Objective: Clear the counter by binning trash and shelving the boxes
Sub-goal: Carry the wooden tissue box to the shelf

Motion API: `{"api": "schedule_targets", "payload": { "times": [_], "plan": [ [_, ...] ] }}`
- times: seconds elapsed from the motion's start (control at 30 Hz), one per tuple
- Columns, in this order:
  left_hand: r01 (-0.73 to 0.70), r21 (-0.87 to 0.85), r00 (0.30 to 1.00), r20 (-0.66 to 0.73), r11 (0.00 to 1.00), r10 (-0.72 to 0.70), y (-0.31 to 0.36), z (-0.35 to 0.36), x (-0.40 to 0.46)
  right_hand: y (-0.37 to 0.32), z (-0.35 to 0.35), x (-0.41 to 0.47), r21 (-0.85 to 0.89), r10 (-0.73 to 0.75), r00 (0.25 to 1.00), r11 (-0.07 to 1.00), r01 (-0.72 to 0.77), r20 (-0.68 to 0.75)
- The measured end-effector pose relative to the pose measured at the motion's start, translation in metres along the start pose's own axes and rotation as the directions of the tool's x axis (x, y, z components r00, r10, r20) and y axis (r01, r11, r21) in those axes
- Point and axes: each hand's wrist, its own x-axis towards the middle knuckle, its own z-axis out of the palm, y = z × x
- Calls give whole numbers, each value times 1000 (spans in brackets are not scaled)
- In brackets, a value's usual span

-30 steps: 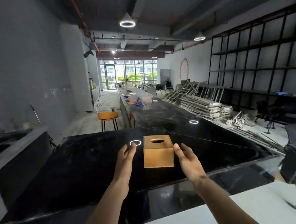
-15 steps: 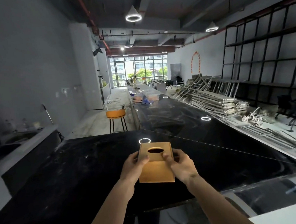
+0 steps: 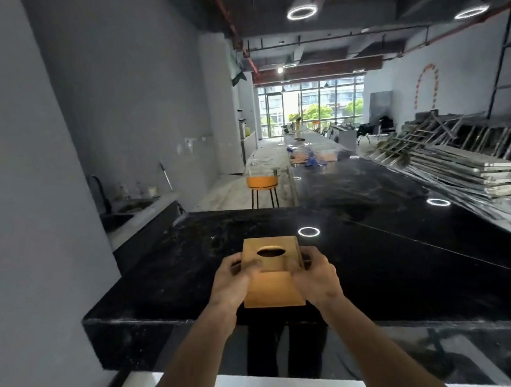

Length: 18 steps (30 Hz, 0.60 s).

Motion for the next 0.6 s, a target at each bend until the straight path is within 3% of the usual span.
{"api": "schedule_targets", "payload": {
  "times": [0.3, 0.6],
  "plan": [
    [-56, -50, 958, -285, 997, 40, -13, -173, -73, -96, 118, -87, 46, -172, 955, 985, 165, 243],
    [-109, -121, 804, -595, 987, 16, -56, -398, -221, -201, 263, -273, 148, -369, 744, 926, 348, 556]
  ]
}}
